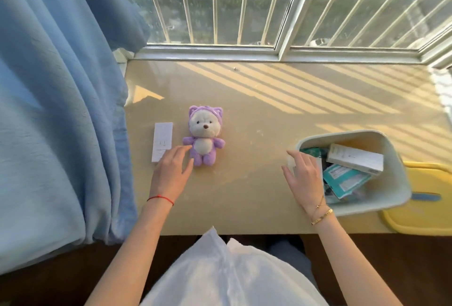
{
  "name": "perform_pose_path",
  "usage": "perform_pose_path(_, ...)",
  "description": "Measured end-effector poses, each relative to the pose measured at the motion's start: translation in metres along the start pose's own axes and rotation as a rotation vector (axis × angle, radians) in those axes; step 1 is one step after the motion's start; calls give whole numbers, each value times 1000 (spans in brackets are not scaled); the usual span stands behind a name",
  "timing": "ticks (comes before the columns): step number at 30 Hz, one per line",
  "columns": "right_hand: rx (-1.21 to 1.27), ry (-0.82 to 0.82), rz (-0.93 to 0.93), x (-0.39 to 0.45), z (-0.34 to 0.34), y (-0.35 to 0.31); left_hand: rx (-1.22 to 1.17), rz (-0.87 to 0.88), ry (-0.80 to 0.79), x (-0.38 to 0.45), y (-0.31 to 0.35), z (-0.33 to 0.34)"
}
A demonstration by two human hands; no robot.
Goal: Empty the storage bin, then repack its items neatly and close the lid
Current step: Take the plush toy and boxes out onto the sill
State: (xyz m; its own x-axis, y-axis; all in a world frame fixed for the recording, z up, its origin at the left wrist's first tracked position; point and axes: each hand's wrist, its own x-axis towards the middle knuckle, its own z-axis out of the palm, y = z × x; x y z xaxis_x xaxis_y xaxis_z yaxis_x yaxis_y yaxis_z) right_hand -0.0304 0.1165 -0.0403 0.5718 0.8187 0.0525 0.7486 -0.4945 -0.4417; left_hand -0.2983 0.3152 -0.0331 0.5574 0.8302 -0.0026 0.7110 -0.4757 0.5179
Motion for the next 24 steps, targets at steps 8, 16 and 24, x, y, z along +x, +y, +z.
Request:
perform_pose_path(8, -18, -62, -25, -29, -85, 144, 1, -24, 94, -45, 148, 61)
perform_pose_path(16, -35, -146, -43, -8, -133, 275, -77, -90, 76, -72, 280, 155)
perform_pose_path(24, -43, -293, -122, 41, -109, 324, -144, -231, -104, -48, 331, 245)
